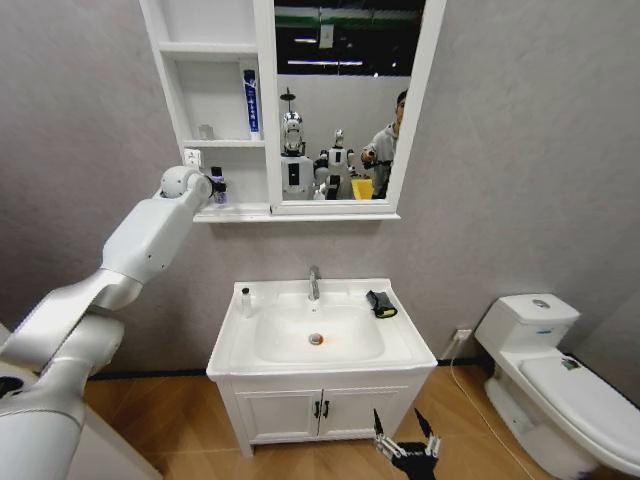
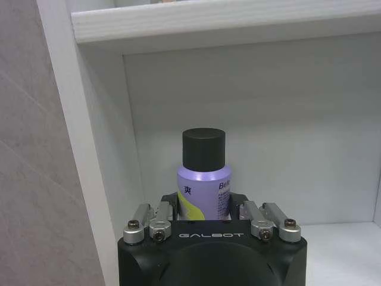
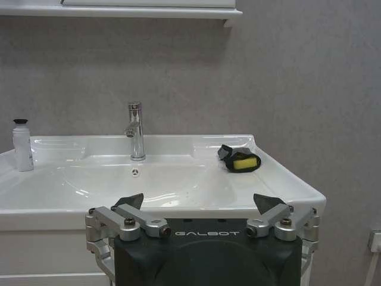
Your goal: Move facial cleanser and shampoo from washbasin to cabinet, then wipe washbasin with towel.
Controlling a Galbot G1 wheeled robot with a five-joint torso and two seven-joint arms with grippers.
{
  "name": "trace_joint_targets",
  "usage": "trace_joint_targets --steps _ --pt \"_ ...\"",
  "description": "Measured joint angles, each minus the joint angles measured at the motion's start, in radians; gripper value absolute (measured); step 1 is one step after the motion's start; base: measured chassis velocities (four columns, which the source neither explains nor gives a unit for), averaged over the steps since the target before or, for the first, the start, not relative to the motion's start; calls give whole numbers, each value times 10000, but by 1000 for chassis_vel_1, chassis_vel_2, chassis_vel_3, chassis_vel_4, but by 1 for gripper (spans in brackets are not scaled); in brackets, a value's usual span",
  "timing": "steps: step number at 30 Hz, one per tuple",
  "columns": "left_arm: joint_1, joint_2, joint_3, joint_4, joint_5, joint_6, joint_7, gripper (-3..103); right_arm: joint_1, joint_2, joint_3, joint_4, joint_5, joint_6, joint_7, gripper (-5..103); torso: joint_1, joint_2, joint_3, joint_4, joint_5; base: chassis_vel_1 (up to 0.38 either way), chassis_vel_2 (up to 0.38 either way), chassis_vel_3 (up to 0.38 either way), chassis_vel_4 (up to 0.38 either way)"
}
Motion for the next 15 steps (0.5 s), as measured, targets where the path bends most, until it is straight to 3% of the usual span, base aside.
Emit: trace_joint_targets --steps 7,9,12,15 --pt "314 27 3 -69 -60 -389 299 40 -55 2 36 80 -7 14 80 100 0 0 0 1 -2 0 0 0 0" --pt "358 22 -18 -111 -152 -353 288 44 -58 11 35 81 -18 26 81 100 -1 1 -1 0 2 0 0 0 0" --pt "430 7 -131 -134 -165 -314 219 60 -74 49 36 122 -29 48 81 100 -1 0 0 0 -1 0 0 0 0" --pt "474 61 -176 -274 -189 -292 179 66 -74 64 40 131 -31 74 80 100 0 0 0 -1 -1 0 0 0 0"
